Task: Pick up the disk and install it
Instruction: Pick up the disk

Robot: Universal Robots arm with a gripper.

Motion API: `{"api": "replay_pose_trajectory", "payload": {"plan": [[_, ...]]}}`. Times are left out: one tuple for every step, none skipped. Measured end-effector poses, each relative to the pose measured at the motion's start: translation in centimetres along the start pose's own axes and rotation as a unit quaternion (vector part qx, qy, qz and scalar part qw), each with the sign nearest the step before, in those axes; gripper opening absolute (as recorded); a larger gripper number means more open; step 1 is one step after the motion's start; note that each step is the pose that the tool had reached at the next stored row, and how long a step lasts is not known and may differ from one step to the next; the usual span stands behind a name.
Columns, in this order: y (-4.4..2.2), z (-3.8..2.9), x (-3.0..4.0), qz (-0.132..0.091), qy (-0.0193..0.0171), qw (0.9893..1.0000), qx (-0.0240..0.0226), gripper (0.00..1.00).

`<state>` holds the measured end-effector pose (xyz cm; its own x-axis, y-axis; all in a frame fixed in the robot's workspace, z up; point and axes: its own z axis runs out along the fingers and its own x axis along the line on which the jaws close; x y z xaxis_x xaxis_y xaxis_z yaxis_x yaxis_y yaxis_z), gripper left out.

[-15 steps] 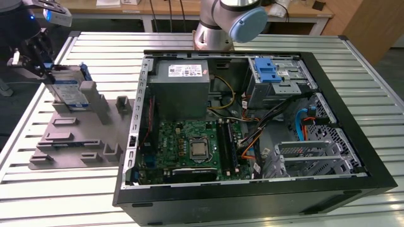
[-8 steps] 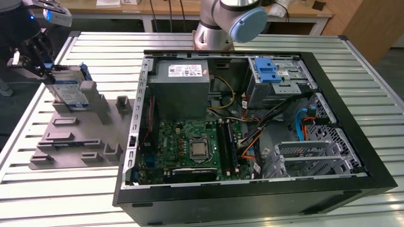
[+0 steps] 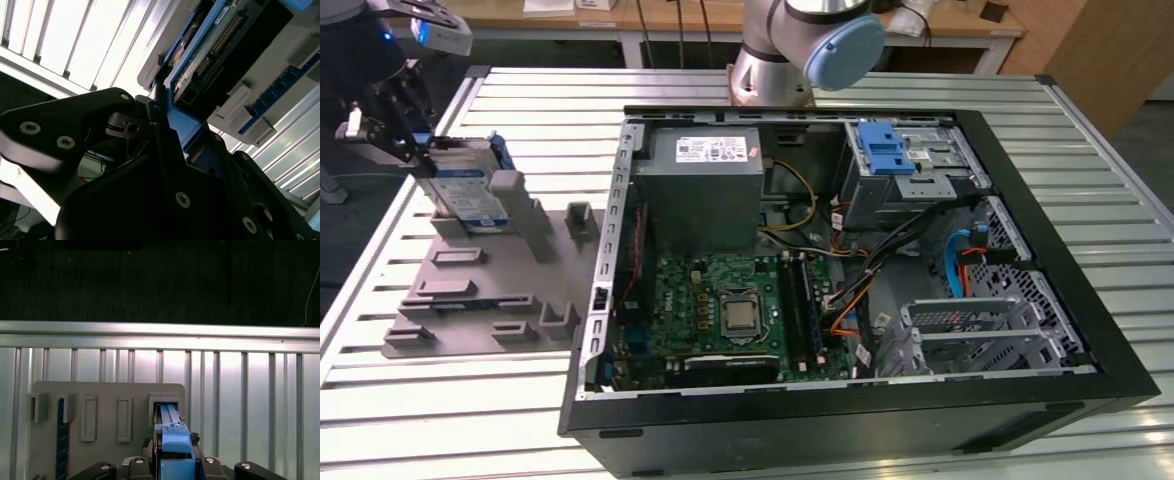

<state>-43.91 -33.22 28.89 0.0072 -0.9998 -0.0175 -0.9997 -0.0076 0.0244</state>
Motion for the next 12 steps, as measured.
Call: {"api": "replay_pose_trajectory", "payload": {"plan": [[0.0, -0.06, 0.0, 0.0, 0.0, 1.0, 0.0, 0.37], [0.0, -0.11, 0.0, 0.0, 0.0, 1.0, 0.0001, 0.37], [0.0, -0.17, 0.0, 0.0, 0.0, 1.0, 0.0, 0.37], [0.01, -0.19, 0.0, 0.0, 0.0, 1.0, 0.0001, 0.37], [0.0, -0.2, 0.0, 0.0, 0.0, 1.0, 0.0001, 0.37], [0.0, -0.2, 0.0, 0.0, 0.0001, 1.0, 0.0001, 0.37], [0.0, -0.21, 0.0, 0.0, 0.0001, 1.0, 0.0, 0.37], [0.0, -0.19, 0.0, 0.0, 0.0002, 1.0, -0.0001, 0.37], [0.0, -0.1, 0.0, 0.0, 0.0002, 1.0, -0.0001, 0.37], [0.0, 0.01, 0.0, 0.0, 0.0002, 1.0, -0.0002, 0.37], [0.0, 0.04, 0.0, 0.0, 0.0002, 1.0, -0.0002, 0.37], [0.0, 0.03, 0.01, 0.0, 0.0003, 1.0, -0.0002, 0.37]]}}
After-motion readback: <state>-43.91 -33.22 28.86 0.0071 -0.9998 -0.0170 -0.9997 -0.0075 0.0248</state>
